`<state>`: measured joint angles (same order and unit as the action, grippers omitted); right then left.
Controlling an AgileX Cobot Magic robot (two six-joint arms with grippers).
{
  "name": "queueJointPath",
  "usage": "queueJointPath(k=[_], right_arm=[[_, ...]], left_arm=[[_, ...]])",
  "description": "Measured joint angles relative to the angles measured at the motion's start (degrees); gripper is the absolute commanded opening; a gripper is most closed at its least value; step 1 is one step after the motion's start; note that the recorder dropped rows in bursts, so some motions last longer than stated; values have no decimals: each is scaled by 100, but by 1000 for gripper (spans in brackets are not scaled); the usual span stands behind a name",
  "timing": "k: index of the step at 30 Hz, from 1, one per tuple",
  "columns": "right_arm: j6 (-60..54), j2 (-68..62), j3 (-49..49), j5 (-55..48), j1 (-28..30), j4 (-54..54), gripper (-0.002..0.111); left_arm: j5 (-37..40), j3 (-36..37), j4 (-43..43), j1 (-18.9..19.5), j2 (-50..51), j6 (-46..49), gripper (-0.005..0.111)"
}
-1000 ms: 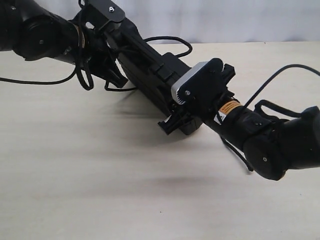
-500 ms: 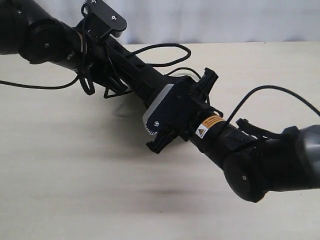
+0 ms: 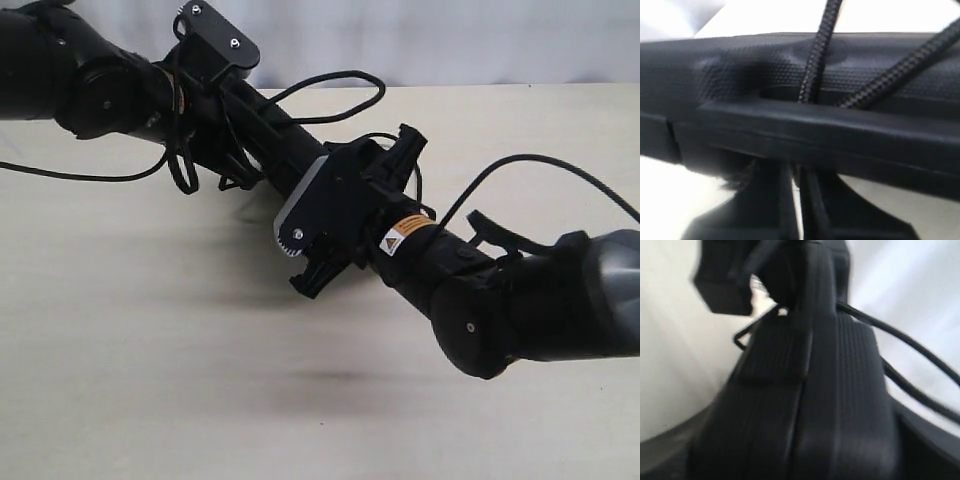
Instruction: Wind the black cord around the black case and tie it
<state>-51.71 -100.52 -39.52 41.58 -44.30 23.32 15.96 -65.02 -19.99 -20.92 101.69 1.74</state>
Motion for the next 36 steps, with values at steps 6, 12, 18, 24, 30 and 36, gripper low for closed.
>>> queueJointPath(k=[6, 12, 18, 24, 30, 36], right_arm=[[-5, 0, -13, -52, -51, -142, 86], [-5, 0, -21, -210, -51, -152, 86], [304, 653, -21, -1074, -51, -152, 86], [1207, 1771, -21, -1785, -51, -152, 85], [1753, 2356, -1113, -3713, 892, 408, 75], [2224, 1105, -3429, -6723, 2143, 487, 75]], left_arm=[[-41, 0, 0, 170, 60, 0, 0], [-31, 0, 20, 283, 84, 10, 0], [-67, 0, -51, 287, 103, 10, 0], [20, 0, -64, 287, 117, 10, 0], [33, 0, -64, 287, 117, 10, 0], [33, 0, -64, 287, 117, 10, 0]])
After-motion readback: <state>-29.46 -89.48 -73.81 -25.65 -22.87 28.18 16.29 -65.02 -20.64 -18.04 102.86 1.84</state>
